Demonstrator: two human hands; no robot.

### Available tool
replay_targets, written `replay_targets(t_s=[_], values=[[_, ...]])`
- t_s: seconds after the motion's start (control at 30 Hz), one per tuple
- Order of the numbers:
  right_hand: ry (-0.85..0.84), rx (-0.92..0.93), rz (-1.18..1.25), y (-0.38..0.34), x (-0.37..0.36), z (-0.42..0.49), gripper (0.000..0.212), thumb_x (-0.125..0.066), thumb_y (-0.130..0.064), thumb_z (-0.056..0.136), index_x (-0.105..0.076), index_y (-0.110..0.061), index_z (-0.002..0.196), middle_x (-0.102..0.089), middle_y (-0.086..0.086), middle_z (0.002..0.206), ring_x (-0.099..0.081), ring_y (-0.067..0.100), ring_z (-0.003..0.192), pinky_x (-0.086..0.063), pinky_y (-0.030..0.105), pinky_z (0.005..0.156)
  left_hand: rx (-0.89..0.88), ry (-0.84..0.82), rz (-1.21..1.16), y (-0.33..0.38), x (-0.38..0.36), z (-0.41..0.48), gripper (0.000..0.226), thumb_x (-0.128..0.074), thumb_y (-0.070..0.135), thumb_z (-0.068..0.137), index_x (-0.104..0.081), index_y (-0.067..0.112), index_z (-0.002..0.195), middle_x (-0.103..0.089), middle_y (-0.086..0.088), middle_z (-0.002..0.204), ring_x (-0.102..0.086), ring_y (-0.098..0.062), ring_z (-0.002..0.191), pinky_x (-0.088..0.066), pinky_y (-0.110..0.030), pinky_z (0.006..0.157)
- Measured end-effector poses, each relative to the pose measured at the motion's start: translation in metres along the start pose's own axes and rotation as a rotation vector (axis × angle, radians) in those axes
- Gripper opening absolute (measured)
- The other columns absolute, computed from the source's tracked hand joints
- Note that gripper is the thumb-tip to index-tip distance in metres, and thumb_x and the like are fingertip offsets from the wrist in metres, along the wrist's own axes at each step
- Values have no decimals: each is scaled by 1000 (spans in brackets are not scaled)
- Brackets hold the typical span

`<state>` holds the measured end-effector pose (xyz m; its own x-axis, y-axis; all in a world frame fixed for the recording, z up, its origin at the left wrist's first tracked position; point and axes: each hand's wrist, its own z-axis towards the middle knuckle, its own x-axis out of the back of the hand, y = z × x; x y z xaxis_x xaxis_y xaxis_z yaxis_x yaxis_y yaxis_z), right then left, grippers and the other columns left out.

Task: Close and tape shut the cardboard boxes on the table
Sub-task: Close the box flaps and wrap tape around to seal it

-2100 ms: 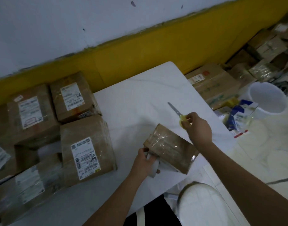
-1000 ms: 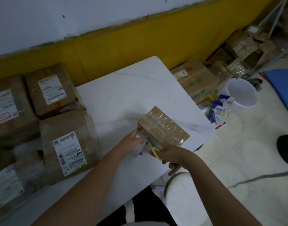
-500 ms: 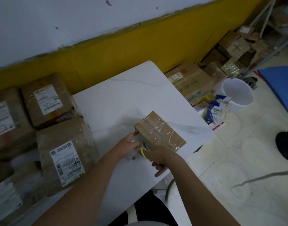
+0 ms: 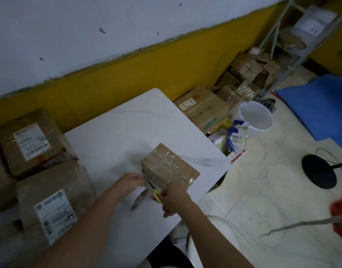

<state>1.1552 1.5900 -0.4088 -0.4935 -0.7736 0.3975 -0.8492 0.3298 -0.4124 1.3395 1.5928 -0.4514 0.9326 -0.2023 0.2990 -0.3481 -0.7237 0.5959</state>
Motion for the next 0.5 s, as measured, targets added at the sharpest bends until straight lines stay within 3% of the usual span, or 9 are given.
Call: replay_targets(t_s=[0.13, 0.23, 0.33, 0.43, 0.5], values=[[-26, -20, -72, -1, 2, -13, 53, -58, -51, 93, -70, -1, 103, -69, 0, 75, -66, 14, 54, -58, 28, 60, -4, 35, 84, -1, 6, -8, 9, -69, 16, 87, -74, 14, 80, -69, -10, 91, -63, -25, 89, -47, -30, 76], [-110, -60, -121, -3, 5, -15, 52, -59, -46, 94, -66, 2, 112, -67, 4, 92, -72, 23, 74, -58, 32, 66, -7, 112, 117, 1, 7, -19, 13, -66, 13, 90, -72, 9, 78, -67, -10, 82, -64, -28, 85, -43, -25, 65], [-100, -11, -234, -8, -2, -15, 51, -59, -45, 95, -64, 5, 108, -63, 8, 84, -66, 21, 67, -56, 33, 71, 25, 188, 60, -7, 4, -36, 21, -63, 10, 92, -66, -5, 78, -66, -22, 76, -64, -33, 70, -51, -26, 55], [-25, 54, -429, -11, -20, -13, 52, -58, -41, 95, -59, 5, 119, -61, 18, 106, -62, 33, 106, -48, 36, 84, 48, 259, 146, -47, 0, -27, 30, -55, 32, 88, -59, 5, 74, -71, -16, 82, -69, -33, 77, -56, -39, 76], [14, 52, -432, -9, -36, -2, 44, -55, -29, 98, -55, 4, 128, -57, 20, 128, -53, 35, 123, -43, 39, 100, 105, 303, 40, -83, -9, -7, 24, -56, 24, 92, -61, 8, 75, -71, -11, 70, -69, -31, 71, -58, -42, 73]])
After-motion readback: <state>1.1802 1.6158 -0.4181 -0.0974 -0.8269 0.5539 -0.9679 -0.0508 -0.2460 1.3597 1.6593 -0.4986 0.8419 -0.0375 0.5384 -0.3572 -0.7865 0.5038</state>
